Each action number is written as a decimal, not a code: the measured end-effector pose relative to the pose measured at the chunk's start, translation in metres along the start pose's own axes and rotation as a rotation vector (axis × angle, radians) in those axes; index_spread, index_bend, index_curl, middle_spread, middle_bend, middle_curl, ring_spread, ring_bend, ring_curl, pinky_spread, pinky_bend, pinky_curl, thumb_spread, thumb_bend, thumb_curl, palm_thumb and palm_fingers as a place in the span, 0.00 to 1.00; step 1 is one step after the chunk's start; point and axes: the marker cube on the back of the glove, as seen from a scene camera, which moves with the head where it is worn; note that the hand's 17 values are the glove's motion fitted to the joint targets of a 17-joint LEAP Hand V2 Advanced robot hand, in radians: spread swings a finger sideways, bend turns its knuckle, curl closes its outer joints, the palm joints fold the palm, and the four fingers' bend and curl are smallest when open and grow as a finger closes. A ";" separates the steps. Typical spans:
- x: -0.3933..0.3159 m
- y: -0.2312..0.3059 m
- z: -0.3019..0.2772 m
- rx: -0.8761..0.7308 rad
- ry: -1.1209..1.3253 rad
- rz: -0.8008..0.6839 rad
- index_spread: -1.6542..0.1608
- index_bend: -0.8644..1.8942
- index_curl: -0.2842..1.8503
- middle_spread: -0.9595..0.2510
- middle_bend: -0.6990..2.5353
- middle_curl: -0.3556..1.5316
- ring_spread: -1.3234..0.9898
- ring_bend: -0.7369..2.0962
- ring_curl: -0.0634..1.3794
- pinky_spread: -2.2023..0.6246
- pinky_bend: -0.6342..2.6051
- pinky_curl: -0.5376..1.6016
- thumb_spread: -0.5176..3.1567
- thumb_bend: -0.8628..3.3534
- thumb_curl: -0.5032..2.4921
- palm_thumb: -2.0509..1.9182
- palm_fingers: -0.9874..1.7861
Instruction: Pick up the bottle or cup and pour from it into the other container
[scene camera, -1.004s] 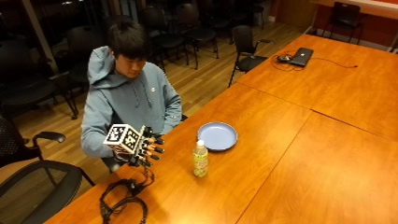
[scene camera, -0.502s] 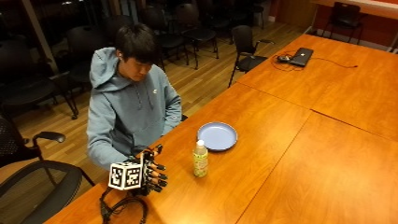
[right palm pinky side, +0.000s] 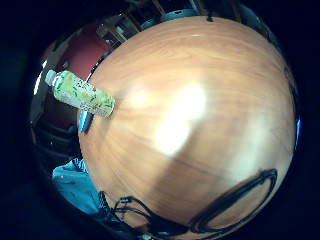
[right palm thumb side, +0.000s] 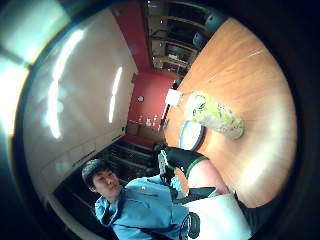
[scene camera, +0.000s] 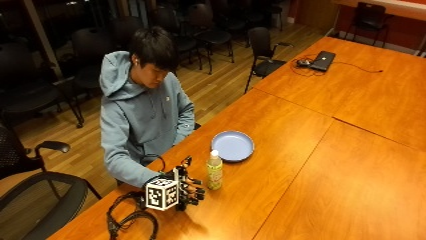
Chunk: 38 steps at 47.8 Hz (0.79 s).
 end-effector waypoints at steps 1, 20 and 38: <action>-0.001 -0.003 0.005 -0.010 -0.008 -0.002 0.70 0.36 0.22 0.82 0.28 0.35 0.62 0.44 0.24 0.87 0.42 0.38 0.39 0.20 0.29 0.63 0.37; -0.016 -0.041 0.083 -0.100 -0.244 -0.030 0.70 0.36 0.22 0.80 0.28 0.35 0.62 0.46 0.25 0.87 0.43 0.38 0.38 0.20 0.29 0.64 0.37; -0.033 -0.054 0.124 -0.056 -0.343 -0.053 0.71 0.34 0.20 0.88 0.31 0.37 0.63 0.49 0.26 0.87 0.44 0.38 0.36 0.20 0.30 0.68 0.43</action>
